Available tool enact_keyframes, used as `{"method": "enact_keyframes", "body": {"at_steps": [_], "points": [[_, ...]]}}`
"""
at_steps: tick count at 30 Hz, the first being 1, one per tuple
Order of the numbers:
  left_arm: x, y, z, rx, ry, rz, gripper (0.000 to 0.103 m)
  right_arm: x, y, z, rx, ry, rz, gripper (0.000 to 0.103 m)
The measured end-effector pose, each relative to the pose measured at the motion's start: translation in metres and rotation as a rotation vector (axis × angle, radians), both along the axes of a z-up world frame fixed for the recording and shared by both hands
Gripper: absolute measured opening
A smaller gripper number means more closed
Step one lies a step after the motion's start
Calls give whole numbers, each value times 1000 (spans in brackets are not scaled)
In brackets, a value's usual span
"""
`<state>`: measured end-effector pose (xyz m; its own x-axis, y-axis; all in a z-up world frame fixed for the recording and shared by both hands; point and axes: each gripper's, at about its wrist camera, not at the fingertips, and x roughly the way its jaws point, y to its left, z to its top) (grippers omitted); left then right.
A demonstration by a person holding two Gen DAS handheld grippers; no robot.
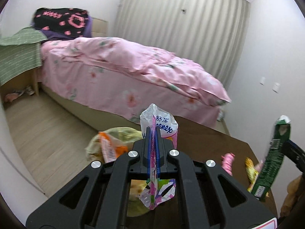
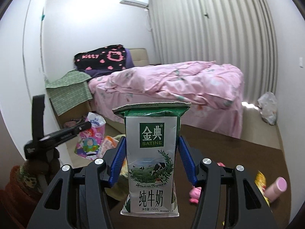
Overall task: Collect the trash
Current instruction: 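Carry the packet and carton over the yellow bag and open both tools to drop them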
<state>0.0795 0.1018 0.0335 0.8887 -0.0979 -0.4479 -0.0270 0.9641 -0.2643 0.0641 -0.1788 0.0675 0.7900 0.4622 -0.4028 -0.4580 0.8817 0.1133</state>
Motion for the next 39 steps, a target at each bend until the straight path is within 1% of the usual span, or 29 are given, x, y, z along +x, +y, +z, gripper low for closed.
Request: {"method": "enact_keyframes", "body": {"at_steps": [4,8,9,12,16,19,22,24,27,29,31,34,39], "points": [[8,14,-15,-11,1,67,4,22,29,3,16,-8,63,52],[18,26,-35,-20,15,136,4,55,57,0,77,-6,127,52],[23,32,-42,-43,18,165,4,66,66,-3,94,-4,146,52],[39,46,-62,-112,44,192,4,98,92,-13,118,14,181,52],[55,54,-82,-164,69,177,4,139,121,-37,127,42,214,52],[68,56,-99,-171,108,165,4,170,135,-64,150,104,228,52],[76,55,-119,-157,166,164,4,200,149,-104,127,252,241,52],[81,54,-132,-140,209,166,4,211,159,-126,89,345,257,52],[84,53,-148,-143,251,150,4,215,168,-153,27,431,278,52],[87,47,-152,-129,272,125,3,218,166,-161,35,485,273,52],[89,40,-156,-110,282,89,3,217,159,-162,52,494,259,52],[92,34,-157,-106,284,53,3,217,154,-164,34,506,257,52],[97,44,-151,-154,259,83,3,218,153,-162,6,515,263,51]]}}
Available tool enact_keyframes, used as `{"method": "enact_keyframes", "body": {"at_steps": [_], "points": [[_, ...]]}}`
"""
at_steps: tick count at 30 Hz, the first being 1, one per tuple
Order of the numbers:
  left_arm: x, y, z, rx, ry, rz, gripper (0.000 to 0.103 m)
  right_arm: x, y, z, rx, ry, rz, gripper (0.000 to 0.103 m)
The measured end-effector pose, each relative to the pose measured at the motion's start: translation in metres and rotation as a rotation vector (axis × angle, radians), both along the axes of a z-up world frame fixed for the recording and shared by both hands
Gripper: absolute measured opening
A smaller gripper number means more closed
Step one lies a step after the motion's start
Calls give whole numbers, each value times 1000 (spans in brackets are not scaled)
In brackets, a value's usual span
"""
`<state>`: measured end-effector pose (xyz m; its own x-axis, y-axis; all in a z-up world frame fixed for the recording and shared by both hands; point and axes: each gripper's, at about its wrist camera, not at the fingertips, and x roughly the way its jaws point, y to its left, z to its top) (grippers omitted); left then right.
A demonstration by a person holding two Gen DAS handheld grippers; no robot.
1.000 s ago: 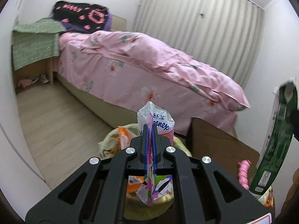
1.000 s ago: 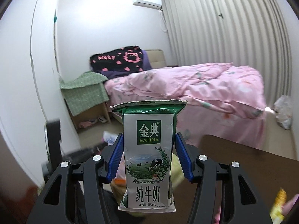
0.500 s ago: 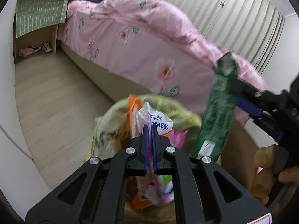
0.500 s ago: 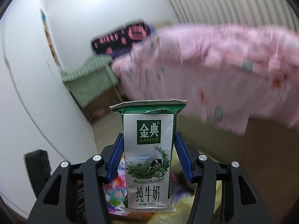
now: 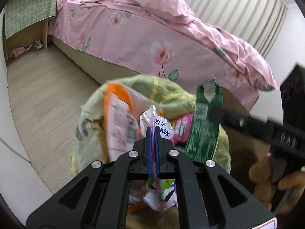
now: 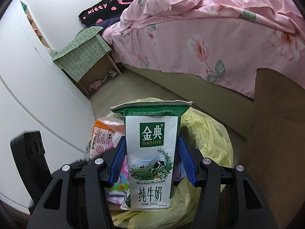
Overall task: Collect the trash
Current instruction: 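Carry the packet and carton over the yellow bag and open both tools to drop them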
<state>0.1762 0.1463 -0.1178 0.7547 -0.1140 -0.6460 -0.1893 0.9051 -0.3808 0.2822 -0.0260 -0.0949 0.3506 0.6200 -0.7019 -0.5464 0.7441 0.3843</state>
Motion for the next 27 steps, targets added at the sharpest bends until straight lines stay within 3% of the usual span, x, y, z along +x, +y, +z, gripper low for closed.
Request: {"method": "enact_keyframes", "body": {"at_steps": [7,11,14,17,22,27], "points": [[-5,12,4,-93,-3,17,6,5,10,-4,-11,1,12,51],[-16,22,13,-149,-31,54,37,5,10,-2,42,36,13,52],[-31,24,24,-158,-69,92,46,0,0,8,59,24,-1,58],[-38,17,33,-112,-73,91,49,-11,-17,21,51,-5,-28,58],[-49,-20,54,50,-86,26,50,-42,-65,43,39,-54,-83,58],[-57,-66,65,73,-95,-104,50,-97,-136,61,3,-134,-183,58]]}}
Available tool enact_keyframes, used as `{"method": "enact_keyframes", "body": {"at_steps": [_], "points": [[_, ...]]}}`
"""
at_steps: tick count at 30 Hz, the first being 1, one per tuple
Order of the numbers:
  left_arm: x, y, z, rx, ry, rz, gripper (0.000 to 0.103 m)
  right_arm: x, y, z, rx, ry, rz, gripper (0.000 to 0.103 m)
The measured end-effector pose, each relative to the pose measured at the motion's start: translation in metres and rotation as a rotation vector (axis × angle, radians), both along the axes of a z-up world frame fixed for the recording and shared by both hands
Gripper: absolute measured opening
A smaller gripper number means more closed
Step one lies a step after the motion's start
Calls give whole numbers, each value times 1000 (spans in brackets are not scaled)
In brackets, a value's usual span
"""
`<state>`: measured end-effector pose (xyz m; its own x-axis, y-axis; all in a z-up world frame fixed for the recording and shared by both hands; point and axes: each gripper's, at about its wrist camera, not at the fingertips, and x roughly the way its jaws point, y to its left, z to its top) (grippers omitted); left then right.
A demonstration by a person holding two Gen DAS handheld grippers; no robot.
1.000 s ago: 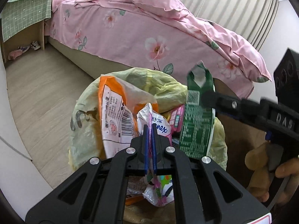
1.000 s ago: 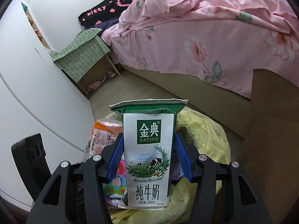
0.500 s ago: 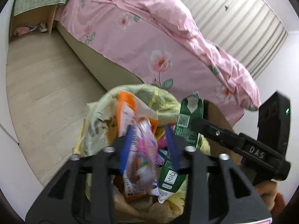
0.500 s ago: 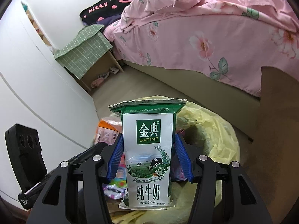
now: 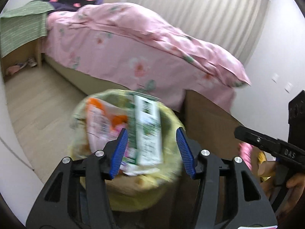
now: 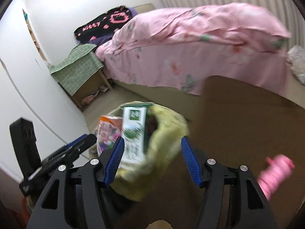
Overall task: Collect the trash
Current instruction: 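Carry the packet and carton over the yellow bag and open both tools to drop them, then grasp the yellow wrapper with the left tool and lift it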
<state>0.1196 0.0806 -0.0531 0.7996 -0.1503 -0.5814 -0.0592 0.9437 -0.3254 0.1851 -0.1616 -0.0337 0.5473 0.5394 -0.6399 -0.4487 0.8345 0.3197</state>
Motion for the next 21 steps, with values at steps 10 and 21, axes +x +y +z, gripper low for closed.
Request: {"method": "enact_keyframes", "body": {"at_steps": [10,21], "points": [[-23,-118,17,59,-19,-328,51,-127,-149,4,-204,-147,-335,58],[-35,-263,14,41,18,-796,56,-215,-271,-32,-211,-100,-566,58]]}}
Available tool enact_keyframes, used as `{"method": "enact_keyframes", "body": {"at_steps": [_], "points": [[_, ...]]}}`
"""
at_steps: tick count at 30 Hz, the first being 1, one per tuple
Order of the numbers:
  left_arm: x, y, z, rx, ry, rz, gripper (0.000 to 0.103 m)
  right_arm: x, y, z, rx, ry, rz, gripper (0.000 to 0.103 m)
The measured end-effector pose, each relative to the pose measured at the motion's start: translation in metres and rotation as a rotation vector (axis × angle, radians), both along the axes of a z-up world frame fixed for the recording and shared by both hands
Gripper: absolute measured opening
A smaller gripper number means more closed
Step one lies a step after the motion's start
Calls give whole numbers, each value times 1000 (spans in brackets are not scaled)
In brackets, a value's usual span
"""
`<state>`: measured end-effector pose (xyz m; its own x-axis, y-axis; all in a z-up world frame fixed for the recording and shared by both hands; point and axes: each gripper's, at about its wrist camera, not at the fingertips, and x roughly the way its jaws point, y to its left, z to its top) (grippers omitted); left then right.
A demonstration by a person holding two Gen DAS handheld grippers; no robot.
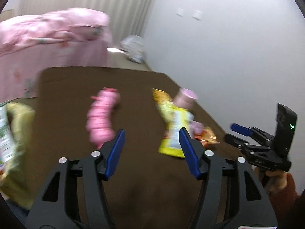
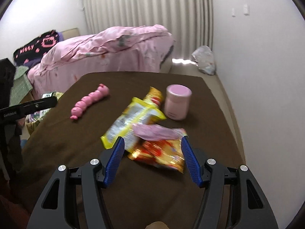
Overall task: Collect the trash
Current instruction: 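Grasp the yellow wrapper with the left tool and lift it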
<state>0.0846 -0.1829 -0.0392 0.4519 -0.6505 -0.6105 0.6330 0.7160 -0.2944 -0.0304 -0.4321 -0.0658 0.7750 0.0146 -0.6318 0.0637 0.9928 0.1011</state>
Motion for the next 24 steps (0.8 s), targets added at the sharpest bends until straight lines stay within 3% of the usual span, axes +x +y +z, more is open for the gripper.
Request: {"method": "enact_keyframes", "body": {"at_steps": [5,10,11,13,19,24], "points": [[18,-71,-22,57,49,-100,56,-9,-24,-2,35,-10,-24,58],[41,-110,-59,135,189,-99,52,-6,-34,-10,97,4,-29,58],[43,-111,-64,148,215,-98,38,-2,-36,-12,116,7,-28,58],[39,-108,-70,163,234,-106,36,11,-40,-18,155,18,-18,58],[23,-72,-55,166,187,-73,34,64,-46,-40,255,77,-23,58],[8,-31,-42,203,124,-4,36,85,-46,-22,138,37,-42,56]]}}
